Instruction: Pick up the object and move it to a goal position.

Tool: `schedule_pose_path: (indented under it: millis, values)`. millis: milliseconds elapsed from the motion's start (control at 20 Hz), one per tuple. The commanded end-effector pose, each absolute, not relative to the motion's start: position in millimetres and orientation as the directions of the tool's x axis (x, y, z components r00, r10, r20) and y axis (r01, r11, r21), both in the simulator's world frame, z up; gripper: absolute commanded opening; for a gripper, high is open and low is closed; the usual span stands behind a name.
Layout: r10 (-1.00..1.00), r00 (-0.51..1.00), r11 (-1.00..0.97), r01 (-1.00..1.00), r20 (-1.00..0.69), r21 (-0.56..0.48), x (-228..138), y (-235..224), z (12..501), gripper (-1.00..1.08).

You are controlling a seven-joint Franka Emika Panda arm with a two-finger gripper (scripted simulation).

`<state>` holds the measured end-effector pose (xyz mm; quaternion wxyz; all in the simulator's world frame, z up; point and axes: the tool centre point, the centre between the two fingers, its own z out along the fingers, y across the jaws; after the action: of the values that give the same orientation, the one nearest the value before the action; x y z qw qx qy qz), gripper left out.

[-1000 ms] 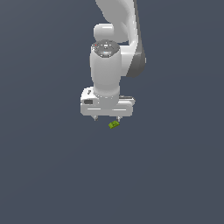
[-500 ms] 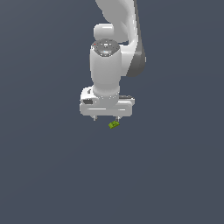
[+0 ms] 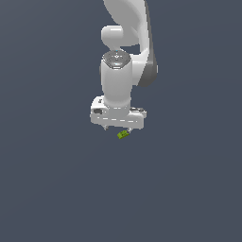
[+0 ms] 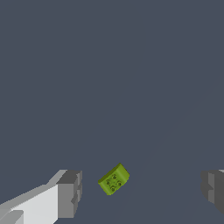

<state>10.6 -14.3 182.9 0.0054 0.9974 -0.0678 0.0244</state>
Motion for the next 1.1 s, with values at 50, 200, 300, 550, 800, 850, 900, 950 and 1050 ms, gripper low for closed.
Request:
schedule_pose_path:
  millis: [50,200,300,550,800,850,900,950,1050]
  values:
    - [-0.208,0.977,-0.978,-0.208,0.043,-0.002,4.7,-9.5,170.7,1.00]
    - [-0.285,0.958,-0.958,-0.285,0.036,-0.010,-1.8,-4.9,158.2,1.00]
    - [-0.339,0.940,-0.941,-0.339,0.030,-0.014,-6.7,-2.0,149.6,1.00]
    - [-0.471,0.882,-0.882,-0.470,0.017,-0.020,-19.7,4.2,128.6,1.00]
    - [-0.594,0.805,-0.805,-0.594,0.006,-0.019,-33.6,8.7,108.8,1.00]
    - [-0.617,0.787,-0.787,-0.617,0.004,-0.019,-36.4,9.4,105.0,1.00]
    - [-0.640,0.768,-0.768,-0.640,0.003,-0.018,-39.4,10.1,101.2,1.00]
    - [-0.662,0.749,-0.749,-0.662,0.001,-0.017,-42.3,10.7,97.5,1.00]
    - [-0.704,0.710,-0.710,-0.704,-0.001,-0.014,-48.1,11.6,90.4,1.00]
